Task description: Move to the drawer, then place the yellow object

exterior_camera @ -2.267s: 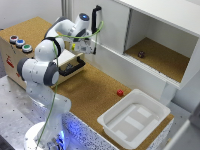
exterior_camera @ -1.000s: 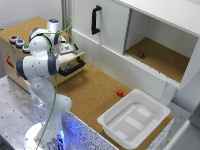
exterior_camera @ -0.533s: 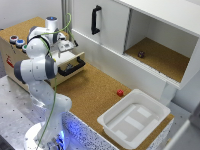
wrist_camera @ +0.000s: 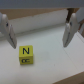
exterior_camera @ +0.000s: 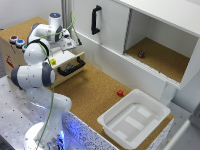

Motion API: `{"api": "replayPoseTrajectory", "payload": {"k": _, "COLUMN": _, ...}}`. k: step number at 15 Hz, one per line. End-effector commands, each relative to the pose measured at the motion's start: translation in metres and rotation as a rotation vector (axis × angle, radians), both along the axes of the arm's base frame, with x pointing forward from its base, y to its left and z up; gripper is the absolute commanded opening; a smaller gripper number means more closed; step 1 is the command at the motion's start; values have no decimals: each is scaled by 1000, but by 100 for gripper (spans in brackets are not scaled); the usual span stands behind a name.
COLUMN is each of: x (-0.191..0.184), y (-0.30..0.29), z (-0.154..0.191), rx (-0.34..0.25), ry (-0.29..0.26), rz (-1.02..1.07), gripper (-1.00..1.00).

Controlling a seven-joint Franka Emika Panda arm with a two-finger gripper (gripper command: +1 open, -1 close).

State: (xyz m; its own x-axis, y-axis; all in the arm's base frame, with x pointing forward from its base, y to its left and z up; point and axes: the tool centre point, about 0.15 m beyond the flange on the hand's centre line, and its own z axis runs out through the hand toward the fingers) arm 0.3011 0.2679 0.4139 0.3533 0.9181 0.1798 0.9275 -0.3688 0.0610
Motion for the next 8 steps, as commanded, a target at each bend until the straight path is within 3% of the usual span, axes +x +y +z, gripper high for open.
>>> {"api": "replayPoseTrajectory", "payload": {"k": 1, "x": -4, "y": -5, "z": 0, "rx": 41, "ry": 8, "rz": -10, "gripper": 100}}
{"api": "replayPoseTrajectory", "payload": {"k": 2, "x": -4, "y": -5, "z": 0, "rx": 41, "ry": 8, "rz": -10, "gripper": 100}}
{"api": "replayPoseTrajectory", "payload": {"k": 3, "x": 1, "y": -1, "z": 0, "rx": 4, "ry": 2, "rz": -4, "gripper": 100}}
{"api": "replayPoseTrajectory", "payload": {"k": 6, "x": -10, "y": 28, "z": 47, "rx": -9, "ry": -33, "rz": 114, "gripper": 100}}
{"api": "replayPoseTrajectory", "payload": {"k": 8, "x": -27, "y": 51, "z": 70, "rx": -51, "ry": -21, "rz": 190, "gripper": 100}}
